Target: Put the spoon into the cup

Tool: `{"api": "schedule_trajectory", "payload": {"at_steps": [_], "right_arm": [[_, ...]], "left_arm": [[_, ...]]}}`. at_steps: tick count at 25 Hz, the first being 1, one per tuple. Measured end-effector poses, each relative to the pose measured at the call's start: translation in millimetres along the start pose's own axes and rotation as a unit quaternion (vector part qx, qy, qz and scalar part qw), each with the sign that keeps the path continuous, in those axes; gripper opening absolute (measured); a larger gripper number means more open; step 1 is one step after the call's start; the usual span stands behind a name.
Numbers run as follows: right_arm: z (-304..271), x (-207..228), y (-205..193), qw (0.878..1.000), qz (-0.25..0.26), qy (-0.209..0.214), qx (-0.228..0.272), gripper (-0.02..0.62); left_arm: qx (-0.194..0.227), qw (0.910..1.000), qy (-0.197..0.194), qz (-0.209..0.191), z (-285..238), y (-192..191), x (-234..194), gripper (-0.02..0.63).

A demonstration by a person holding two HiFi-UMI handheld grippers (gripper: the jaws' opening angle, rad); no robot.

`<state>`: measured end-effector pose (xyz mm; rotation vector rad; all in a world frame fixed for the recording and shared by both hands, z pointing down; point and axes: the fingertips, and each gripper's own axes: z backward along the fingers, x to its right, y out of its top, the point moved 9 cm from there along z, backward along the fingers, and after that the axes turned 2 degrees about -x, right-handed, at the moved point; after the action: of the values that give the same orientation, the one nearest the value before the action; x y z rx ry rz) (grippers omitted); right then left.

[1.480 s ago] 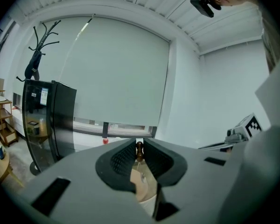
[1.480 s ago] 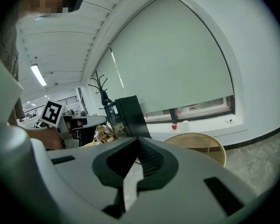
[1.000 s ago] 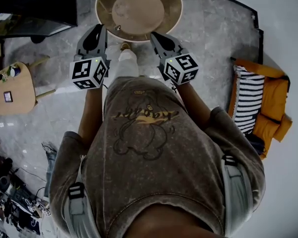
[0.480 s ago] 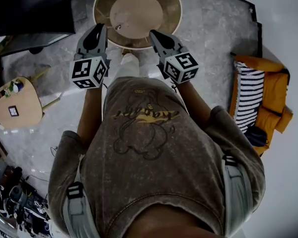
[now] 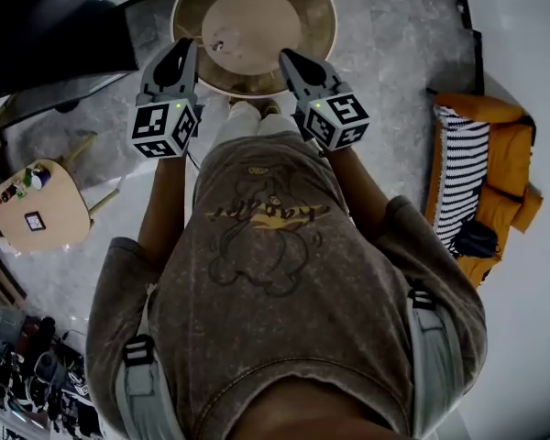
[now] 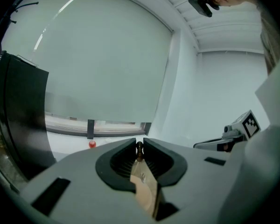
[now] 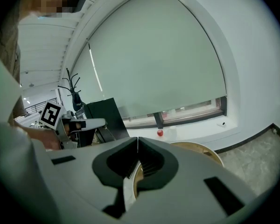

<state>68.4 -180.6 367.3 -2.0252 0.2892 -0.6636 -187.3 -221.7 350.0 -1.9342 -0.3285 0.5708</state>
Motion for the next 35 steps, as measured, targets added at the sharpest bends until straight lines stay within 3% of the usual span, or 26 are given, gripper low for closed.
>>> {"api": "schedule_trajectory", "payload": {"at_steps": [17, 35], "right_arm": [[-44.1, 29.5, 6.4, 1.0, -0.003, 0.02, -0.014, 0.02], [-110.5, 63.8, -23.9, 0.998, -0.014, 0.042, -0.049, 0.02]], "left_arm": [[-0.024, 0.9994, 0.02, 0.015, -44.9, -15.9, -17.1, 0.06], [-0.061, 0.9961, 0.048, 0.042, -96.8, -77.9, -53.4, 0.06]]}}
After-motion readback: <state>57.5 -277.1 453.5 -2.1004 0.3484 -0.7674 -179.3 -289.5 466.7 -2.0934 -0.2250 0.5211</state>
